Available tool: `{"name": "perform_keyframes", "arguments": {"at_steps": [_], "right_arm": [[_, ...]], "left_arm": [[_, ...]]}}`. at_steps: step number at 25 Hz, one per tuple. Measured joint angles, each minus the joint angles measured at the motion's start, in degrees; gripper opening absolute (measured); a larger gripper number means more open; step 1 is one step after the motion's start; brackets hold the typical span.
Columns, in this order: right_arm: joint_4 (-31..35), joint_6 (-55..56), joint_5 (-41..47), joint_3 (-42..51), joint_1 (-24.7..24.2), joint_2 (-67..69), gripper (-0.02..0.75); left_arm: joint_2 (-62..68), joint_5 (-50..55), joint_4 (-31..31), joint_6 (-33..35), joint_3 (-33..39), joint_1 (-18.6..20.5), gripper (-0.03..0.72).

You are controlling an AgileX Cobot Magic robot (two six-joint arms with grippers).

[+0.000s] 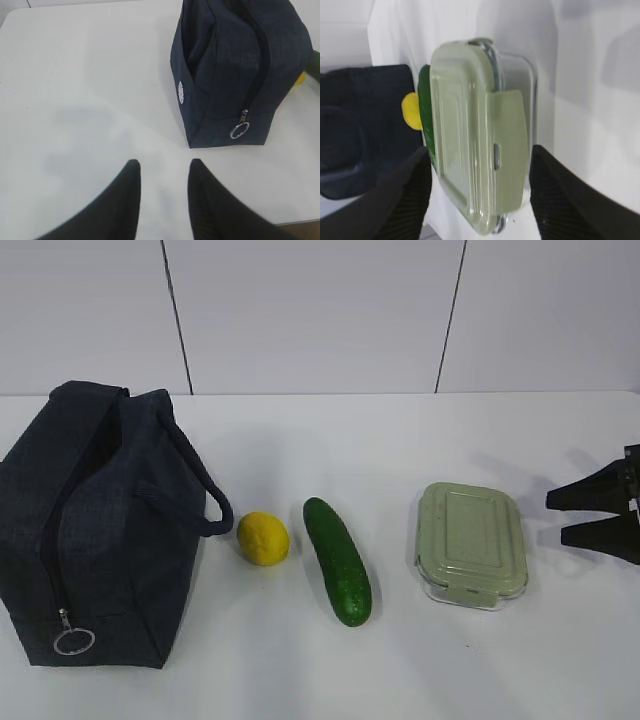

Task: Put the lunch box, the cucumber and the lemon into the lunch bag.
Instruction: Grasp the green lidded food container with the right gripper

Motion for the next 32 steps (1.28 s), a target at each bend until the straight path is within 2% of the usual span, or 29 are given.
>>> {"name": "perform_keyframes", "arguments": {"at_steps": [6, 13, 20, 26, 32], "right_arm": [[1.6, -1.2, -0.3, -0.3, 0.7, 2.9, 0.473], [2.2, -4.2, -0.4, -0.3, 4.5, 3.0, 0.51], [2.6, -4.7, -0.4, -0.3, 4.6, 3.7, 0.524], [2.3, -4.8, -0.4, -0.3, 4.6, 5.1, 0.58], [3.4, -4.8, -0.4, -0.3, 4.6, 5.5, 0.587]], "left_arm": [[0.0, 0.0, 0.0, 0.0, 0.0, 0.0, 0.239], [0.0, 0.0, 0.0, 0.0, 0.0, 0.0, 0.239], [0.0, 0.0, 0.0, 0.0, 0.0, 0.0, 0.239], [0.0, 0.0, 0.0, 0.0, 0.0, 0.0, 0.239], [0.0, 0.0, 0.0, 0.0, 0.0, 0.0, 0.239]]}}
